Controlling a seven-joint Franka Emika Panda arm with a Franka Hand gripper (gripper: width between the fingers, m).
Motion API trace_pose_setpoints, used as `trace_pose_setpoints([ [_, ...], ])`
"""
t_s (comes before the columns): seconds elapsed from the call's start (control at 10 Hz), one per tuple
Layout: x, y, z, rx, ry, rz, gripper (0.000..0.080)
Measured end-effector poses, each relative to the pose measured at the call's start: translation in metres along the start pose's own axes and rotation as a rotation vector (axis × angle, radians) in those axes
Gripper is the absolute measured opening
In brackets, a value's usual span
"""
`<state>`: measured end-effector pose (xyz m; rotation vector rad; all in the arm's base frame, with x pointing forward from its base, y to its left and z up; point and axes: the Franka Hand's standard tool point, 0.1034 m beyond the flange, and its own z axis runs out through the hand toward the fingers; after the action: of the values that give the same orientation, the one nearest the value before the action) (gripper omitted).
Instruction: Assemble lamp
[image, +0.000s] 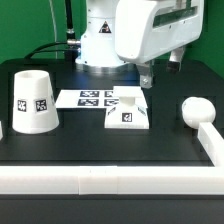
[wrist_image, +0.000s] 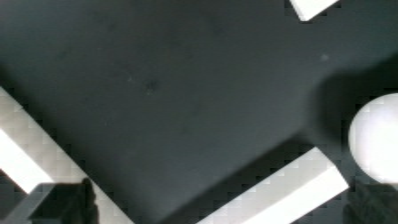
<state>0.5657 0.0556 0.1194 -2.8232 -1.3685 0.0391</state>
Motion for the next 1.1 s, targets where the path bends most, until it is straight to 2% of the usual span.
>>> trace_pose_setpoints([
  [0.6, 0.000, 0.000, 0.001, 0.001, -0.001, 0.000, 0.0700],
  [0.7, -0.004, -0.001, 0.002, -0.003, 0.001, -0.003, 0.0700],
  [0.8, -0.024, -0.007, 0.006, -0.007, 0.000, -0.001, 0.0700],
  [0.9, -0.043, -0.016, 0.010, -0.001, -0.007, 0.012, 0.0700],
  [1.1, -0.068, -0.030, 0.022, 0.000, -0.004, 0.044, 0.0700],
])
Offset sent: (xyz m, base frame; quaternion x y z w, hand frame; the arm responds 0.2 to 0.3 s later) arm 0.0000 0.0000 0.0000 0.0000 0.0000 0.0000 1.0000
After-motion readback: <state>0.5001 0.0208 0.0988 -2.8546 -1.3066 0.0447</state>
